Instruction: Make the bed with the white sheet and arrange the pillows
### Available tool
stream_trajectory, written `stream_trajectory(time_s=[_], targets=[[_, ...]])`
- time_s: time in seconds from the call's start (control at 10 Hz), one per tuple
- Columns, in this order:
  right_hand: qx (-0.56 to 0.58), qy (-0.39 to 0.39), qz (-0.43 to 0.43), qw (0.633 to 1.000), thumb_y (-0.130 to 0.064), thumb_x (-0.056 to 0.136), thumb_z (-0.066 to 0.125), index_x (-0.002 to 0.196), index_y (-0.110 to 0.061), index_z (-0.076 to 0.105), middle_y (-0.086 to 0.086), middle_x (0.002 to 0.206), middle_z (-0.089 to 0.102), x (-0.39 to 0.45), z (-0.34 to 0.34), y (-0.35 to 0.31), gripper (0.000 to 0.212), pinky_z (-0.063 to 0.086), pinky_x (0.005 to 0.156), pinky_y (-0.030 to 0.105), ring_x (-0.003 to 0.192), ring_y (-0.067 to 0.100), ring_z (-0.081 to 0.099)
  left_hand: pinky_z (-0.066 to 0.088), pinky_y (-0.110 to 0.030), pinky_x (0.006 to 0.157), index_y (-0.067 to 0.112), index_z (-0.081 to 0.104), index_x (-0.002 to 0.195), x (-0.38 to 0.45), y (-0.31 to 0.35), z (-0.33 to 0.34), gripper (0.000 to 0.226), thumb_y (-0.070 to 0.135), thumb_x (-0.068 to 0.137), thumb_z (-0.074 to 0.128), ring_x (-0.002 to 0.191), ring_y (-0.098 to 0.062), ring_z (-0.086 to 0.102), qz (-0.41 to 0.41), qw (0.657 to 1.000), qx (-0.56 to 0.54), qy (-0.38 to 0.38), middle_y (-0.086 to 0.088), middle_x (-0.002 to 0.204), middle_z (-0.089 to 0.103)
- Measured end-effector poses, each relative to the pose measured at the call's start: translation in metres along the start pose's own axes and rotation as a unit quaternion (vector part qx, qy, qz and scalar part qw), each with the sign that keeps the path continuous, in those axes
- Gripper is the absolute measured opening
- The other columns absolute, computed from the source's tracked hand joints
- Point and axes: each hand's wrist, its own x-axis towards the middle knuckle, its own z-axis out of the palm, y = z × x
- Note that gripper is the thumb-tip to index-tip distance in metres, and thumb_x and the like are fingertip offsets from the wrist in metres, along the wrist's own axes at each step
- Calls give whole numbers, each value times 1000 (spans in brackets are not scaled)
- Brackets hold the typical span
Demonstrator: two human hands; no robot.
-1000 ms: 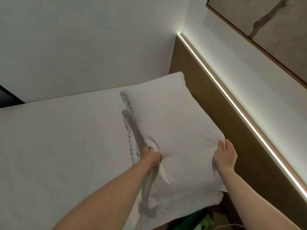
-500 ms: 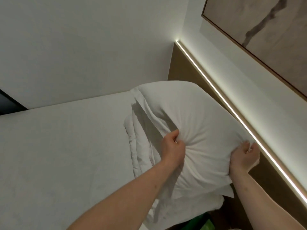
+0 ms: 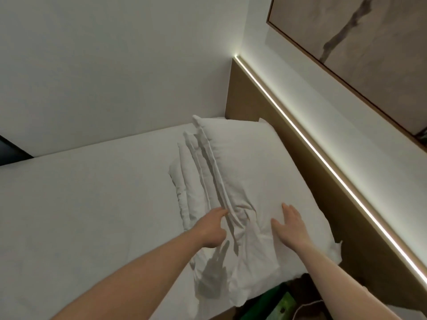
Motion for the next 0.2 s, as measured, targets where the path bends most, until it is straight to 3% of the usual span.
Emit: stream_trajectory(time_s=[0.2], targets=[[46, 7, -170, 984, -38, 98, 63, 156, -23, 42, 3, 167, 29, -80, 16, -91, 64, 20, 123, 31, 154, 17, 24, 30, -37, 120, 35, 30, 154, -113, -49, -47, 68, 34, 92, 57, 148, -19, 31, 27, 989, 105, 97, 11, 166, 15]])
